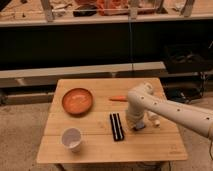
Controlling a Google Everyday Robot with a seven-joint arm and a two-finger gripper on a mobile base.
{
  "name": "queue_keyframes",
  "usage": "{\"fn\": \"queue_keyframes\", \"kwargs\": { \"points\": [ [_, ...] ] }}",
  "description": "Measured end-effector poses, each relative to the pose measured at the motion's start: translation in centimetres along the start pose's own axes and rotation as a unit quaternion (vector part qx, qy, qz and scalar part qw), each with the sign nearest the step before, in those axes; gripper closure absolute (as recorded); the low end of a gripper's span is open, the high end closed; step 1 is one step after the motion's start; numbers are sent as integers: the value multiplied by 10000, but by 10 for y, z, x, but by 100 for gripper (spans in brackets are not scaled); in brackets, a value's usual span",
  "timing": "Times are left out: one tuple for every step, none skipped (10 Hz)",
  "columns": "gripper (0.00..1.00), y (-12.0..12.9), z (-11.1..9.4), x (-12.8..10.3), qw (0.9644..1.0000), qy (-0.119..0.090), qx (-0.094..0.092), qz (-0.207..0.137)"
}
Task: Push the eraser across the table
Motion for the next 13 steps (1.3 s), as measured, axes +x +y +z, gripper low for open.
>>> {"fn": "queue_keyframes", "kwargs": {
  "points": [
    [100, -3, 1, -2, 10000, -1, -6, -43],
    [100, -8, 3, -5, 9999, -5, -26, -123],
    [100, -11, 6, -7, 9998, -7, -47, -187],
    [100, -15, 8, -10, 9997, -6, -67, -252],
    [100, -19, 9, -14, 9994, -11, -85, -323],
    [100, -22, 11, -14, 9993, -2, -102, -360],
    [100, -27, 12, -18, 9991, 2, -116, -409],
    [100, -32, 13, -25, 9988, 15, -152, -468],
    [100, -42, 14, -38, 9984, 13, -159, -549],
    [100, -47, 15, -44, 9981, 12, -160, -600],
    [100, -48, 15, -47, 9978, 20, -171, -639],
    [100, -50, 14, -52, 9970, 44, -195, -746],
    [100, -54, 15, -60, 9963, 51, -211, -826]
  ]
}}
